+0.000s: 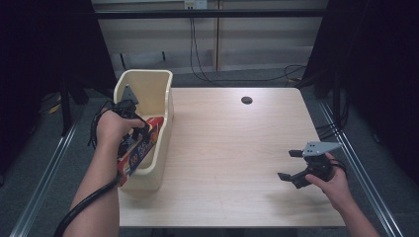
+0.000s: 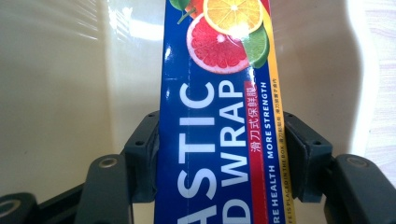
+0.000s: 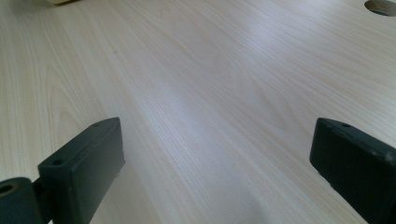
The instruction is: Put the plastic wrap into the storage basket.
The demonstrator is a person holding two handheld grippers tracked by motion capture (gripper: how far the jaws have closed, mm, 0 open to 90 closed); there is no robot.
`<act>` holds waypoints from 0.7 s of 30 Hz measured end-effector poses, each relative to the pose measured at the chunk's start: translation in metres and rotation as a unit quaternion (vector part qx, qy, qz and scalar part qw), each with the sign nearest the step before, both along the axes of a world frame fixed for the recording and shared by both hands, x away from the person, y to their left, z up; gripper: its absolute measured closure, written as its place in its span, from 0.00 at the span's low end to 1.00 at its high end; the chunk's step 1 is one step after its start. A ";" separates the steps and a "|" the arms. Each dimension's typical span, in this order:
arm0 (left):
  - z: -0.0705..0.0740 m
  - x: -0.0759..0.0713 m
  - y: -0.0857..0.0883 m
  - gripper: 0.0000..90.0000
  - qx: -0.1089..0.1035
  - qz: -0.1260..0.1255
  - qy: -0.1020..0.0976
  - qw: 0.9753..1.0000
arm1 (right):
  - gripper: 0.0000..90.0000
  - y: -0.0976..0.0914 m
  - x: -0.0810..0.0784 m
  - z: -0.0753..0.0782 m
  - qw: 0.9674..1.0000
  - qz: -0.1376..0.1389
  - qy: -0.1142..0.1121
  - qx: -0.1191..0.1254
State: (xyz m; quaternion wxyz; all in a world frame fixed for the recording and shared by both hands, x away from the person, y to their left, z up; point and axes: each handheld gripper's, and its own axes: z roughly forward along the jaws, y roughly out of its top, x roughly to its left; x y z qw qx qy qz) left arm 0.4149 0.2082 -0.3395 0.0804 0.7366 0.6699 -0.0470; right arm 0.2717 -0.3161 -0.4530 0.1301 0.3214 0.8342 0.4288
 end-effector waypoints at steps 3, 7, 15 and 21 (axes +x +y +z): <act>-0.002 0.000 0.000 0.44 0.004 -0.002 0.001 1.000 | 0.03 0.000 0.000 0.000 1.000 0.000 0.001 -0.001; -0.003 0.001 -0.002 0.44 0.007 -0.002 0.003 1.000 | 0.03 0.000 0.000 0.000 1.000 0.001 0.000 -0.002; -0.003 0.002 -0.001 0.44 0.011 -0.007 0.007 1.000 | 0.03 0.000 0.000 0.000 1.000 0.001 -0.001 -0.003; -0.005 0.003 -0.003 0.44 0.014 -0.011 0.014 1.000 | 0.03 0.000 0.000 0.000 1.000 0.002 -0.001 -0.002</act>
